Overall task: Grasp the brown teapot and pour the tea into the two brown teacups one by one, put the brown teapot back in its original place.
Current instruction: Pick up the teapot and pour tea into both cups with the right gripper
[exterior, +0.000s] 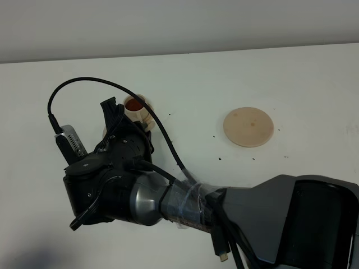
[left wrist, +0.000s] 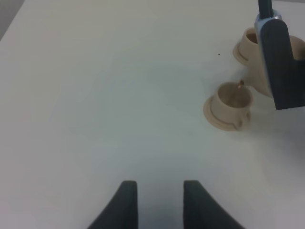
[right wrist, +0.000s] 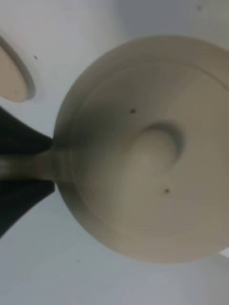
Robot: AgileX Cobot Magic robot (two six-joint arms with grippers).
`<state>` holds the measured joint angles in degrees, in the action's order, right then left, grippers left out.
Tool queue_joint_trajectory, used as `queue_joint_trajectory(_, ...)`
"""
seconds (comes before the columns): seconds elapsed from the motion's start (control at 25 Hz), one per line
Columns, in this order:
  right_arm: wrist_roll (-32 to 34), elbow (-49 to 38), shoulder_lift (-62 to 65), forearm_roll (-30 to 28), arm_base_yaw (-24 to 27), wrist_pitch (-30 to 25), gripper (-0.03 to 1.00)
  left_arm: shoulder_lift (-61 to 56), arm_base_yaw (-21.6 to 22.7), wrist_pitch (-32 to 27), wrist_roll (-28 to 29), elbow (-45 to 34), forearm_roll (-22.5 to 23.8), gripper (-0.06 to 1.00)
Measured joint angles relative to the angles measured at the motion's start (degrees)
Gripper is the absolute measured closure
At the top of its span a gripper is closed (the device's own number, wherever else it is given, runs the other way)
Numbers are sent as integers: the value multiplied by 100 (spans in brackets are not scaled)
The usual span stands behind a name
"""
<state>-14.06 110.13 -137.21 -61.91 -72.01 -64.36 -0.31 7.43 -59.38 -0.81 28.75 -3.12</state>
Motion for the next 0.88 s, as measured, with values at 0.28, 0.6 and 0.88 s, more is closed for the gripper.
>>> queue_joint_trajectory(0.28, -209, 0, 0, -28, 0, -6, 84, 0, 0, 0, 0, 0, 0, 66)
queue_joint_trajectory(0.6, -330, 0, 0, -235, 0, -6, 84, 0, 0, 0, 0, 0, 0, 66)
queue_joint_trajectory(0.88, -455, 0, 0, -312, 0, -6, 84, 0, 0, 0, 0, 0, 0, 66)
